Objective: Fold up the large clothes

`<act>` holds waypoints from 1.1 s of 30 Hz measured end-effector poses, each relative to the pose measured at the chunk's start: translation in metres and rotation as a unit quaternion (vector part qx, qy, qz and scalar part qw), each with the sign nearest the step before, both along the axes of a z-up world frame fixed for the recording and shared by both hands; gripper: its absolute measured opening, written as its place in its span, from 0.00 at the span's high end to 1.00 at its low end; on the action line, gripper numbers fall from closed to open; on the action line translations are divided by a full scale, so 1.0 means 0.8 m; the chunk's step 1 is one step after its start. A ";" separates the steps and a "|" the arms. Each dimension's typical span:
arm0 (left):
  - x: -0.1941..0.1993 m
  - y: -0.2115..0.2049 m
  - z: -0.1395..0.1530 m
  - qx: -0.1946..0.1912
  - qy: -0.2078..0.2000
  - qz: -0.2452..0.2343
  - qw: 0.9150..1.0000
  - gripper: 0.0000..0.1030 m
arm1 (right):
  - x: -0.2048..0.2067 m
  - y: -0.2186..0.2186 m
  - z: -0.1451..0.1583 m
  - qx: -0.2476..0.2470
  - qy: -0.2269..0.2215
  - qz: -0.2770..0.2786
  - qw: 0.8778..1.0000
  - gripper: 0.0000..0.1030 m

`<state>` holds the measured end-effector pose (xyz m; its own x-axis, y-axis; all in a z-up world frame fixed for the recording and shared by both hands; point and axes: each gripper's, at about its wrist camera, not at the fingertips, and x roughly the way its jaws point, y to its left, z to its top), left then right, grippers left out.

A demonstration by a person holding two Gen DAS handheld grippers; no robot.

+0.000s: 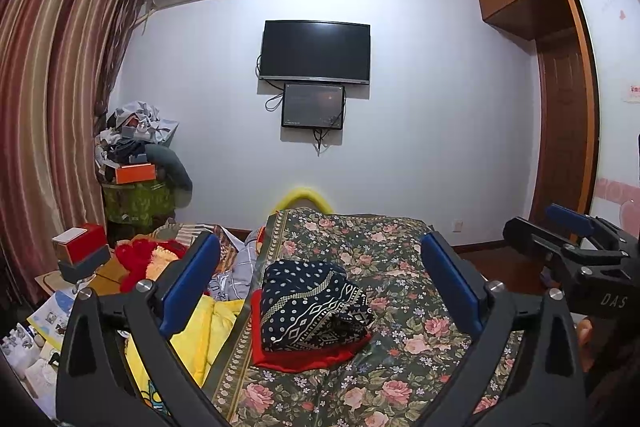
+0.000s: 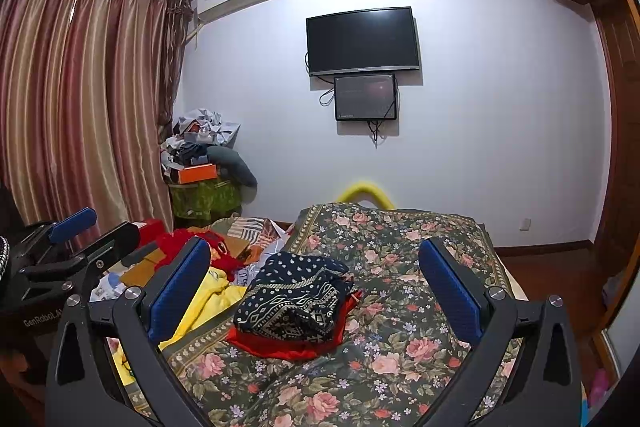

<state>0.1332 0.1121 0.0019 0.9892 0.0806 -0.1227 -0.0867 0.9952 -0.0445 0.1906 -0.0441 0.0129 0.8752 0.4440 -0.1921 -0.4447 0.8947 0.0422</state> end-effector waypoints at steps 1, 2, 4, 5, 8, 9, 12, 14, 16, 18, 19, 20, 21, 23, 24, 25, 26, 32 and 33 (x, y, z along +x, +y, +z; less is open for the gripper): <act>0.000 -0.001 0.000 0.001 0.000 0.000 1.000 0.02 | 0.000 -0.001 0.000 0.000 0.001 0.000 1.000 0.00; 0.000 -0.001 0.000 0.001 0.000 0.000 1.000 0.02 | 0.001 -0.001 -0.001 0.001 0.001 0.000 1.000 0.00; 0.001 -0.002 -0.001 0.002 0.000 0.000 1.000 0.02 | 0.001 -0.001 -0.001 0.000 0.001 0.000 1.000 0.00; 0.001 -0.002 -0.001 0.002 0.000 0.000 1.000 0.02 | 0.002 -0.002 0.000 0.001 0.001 0.000 1.000 0.00; 0.002 -0.001 -0.002 -0.003 0.001 -0.001 1.000 0.02 | 0.002 -0.002 0.000 0.002 0.001 0.000 1.000 0.00; 0.002 0.000 -0.002 -0.004 0.002 -0.002 1.000 0.02 | 0.002 -0.002 0.000 0.002 0.000 0.000 1.000 0.00; 0.006 0.004 -0.003 -0.014 0.011 -0.011 1.000 0.02 | 0.002 -0.002 0.000 0.002 0.000 -0.001 1.000 0.00; 0.007 0.006 -0.003 -0.021 0.017 -0.019 0.999 0.02 | 0.002 -0.002 0.000 0.002 0.001 -0.001 1.000 0.00; 0.007 0.007 -0.004 -0.022 0.019 -0.021 0.999 0.02 | 0.002 -0.002 0.001 0.001 0.000 -0.003 1.000 0.00; 0.007 0.006 -0.005 -0.021 0.020 -0.022 0.999 0.02 | 0.001 -0.001 0.000 0.001 0.000 -0.004 1.000 0.00; 0.007 0.006 -0.005 -0.020 0.020 -0.023 0.999 0.02 | 0.001 -0.001 0.000 0.002 0.000 -0.004 1.000 0.00; 0.007 0.006 -0.004 -0.019 0.020 -0.023 0.999 0.02 | 0.001 -0.001 0.000 0.002 0.001 -0.004 1.000 0.00; 0.006 0.005 -0.004 -0.018 0.019 -0.024 0.999 0.02 | 0.001 -0.001 0.000 0.002 0.002 -0.004 1.000 0.00; 0.005 0.004 -0.005 -0.016 0.018 -0.025 0.999 0.02 | 0.002 -0.001 0.000 0.003 0.003 -0.005 1.000 0.00; 0.005 0.005 -0.004 -0.016 0.017 -0.026 0.999 0.02 | 0.002 -0.002 0.000 0.003 0.003 -0.005 1.000 0.00; 0.005 0.005 -0.004 -0.015 0.016 -0.026 0.999 0.02 | 0.002 -0.001 0.000 0.003 0.004 -0.004 1.000 0.00; 0.005 0.006 -0.004 -0.015 0.016 -0.025 0.999 0.02 | 0.002 -0.001 0.000 0.003 0.004 -0.005 1.000 0.00; 0.006 0.009 -0.006 -0.017 0.018 -0.021 0.999 0.02 | 0.004 -0.002 -0.001 0.005 0.005 -0.006 1.000 0.00; 0.006 0.011 -0.007 -0.020 0.020 -0.022 0.999 0.02 | 0.005 -0.002 -0.001 0.006 0.006 -0.006 1.000 0.00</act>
<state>0.1382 0.1208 -0.0036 0.9860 0.0305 -0.1642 -0.0445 0.9956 -0.0822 0.1945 -0.0455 0.0124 0.8779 0.4360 -0.1980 -0.4337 0.8992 0.0576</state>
